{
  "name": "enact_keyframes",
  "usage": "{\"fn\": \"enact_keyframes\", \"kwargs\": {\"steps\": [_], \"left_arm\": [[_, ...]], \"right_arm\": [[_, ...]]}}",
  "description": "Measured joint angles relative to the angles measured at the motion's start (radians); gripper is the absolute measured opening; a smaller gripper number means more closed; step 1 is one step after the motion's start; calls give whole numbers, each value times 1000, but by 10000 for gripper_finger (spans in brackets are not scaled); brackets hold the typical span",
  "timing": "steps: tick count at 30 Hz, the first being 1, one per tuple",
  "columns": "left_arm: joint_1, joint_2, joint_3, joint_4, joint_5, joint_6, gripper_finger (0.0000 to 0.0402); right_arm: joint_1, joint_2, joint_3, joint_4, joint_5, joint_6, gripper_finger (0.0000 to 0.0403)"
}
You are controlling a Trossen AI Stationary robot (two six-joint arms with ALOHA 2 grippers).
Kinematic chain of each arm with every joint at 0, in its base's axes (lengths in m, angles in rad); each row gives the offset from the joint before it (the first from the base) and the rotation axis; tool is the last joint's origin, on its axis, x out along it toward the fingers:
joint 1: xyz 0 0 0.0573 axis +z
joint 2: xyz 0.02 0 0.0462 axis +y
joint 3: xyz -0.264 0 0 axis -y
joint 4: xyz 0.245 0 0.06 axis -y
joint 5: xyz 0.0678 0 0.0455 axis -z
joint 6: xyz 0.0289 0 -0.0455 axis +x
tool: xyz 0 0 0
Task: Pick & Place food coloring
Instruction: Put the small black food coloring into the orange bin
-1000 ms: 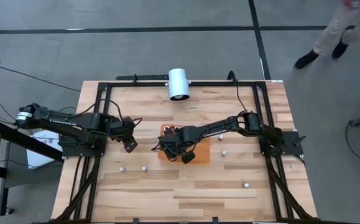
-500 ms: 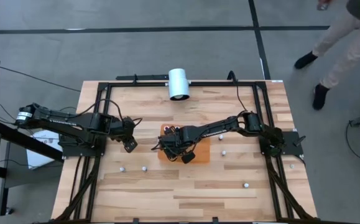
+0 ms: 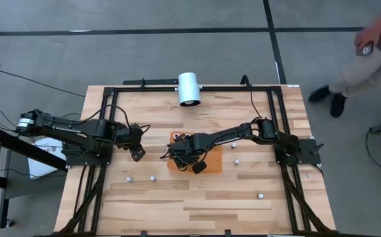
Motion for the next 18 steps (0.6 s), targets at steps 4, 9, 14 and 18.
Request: {"fn": "enact_keyframes", "kwargs": {"steps": [4,9,14,18], "left_arm": [[0,0,0,0,0,0,165],[0,0,0,0,0,0,165],[0,0,0,0,0,0,165],[0,0,0,0,0,0,165]], "right_arm": [[0,0,0,-1,0,0,102],[0,5,1,-5,1,0,92],[0,5,2,-30,0,15,74],[1,5,2,-33,1,15,68]]}}
